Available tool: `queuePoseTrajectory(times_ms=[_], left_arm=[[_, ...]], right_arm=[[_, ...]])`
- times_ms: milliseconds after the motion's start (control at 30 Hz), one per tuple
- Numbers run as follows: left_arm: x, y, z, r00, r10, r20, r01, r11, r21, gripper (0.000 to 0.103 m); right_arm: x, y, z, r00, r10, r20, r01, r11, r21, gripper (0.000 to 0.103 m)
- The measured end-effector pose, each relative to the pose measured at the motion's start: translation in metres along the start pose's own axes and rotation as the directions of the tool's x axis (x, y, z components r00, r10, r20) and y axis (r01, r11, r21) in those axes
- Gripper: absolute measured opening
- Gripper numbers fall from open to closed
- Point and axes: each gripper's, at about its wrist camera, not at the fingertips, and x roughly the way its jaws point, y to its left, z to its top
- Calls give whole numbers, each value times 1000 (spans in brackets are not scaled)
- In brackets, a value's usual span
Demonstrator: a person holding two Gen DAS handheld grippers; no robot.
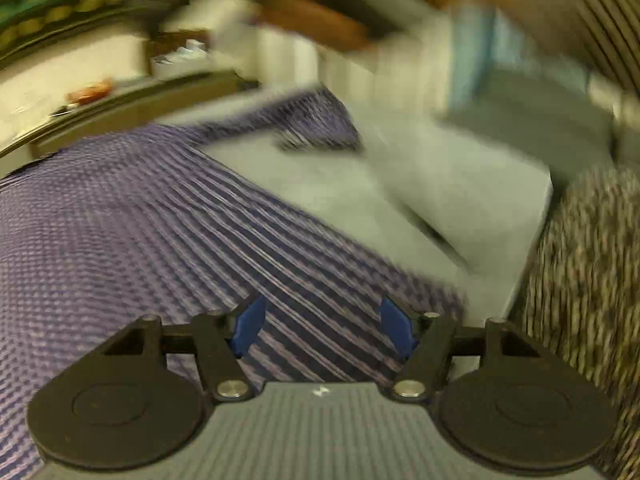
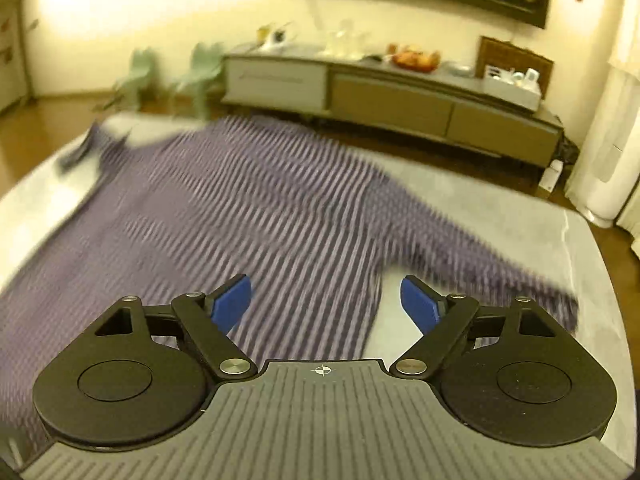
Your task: Fold clothes
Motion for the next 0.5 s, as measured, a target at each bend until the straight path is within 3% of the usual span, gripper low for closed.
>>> queuePoseTrajectory(times_ms=[67, 233, 367, 400, 500], left_arm=[[7, -5, -3, 1000, -10, 7, 10, 1000, 2, 77], [14, -15, 1, 999, -48, 2, 48, 999, 21, 77], [17, -12, -2, 997, -76, 17, 76, 997, 32, 78], [17, -12, -2, 996, -84, 18, 83, 996, 34, 78], [16, -11, -4, 995, -101, 24, 100, 994, 38, 81]], right_arm=[[34, -4, 29, 1000, -24, 7, 24, 1000, 17, 85], [146, 0, 62, 996, -70, -52, 69, 998, -7, 84], [250, -5, 76, 975, -88, -205, 83, 996, -36, 69], [265, -10, 81, 979, -110, -174, 106, 994, -33, 82], [306, -43, 106, 977, -136, -162, 150, 986, 79, 82]])
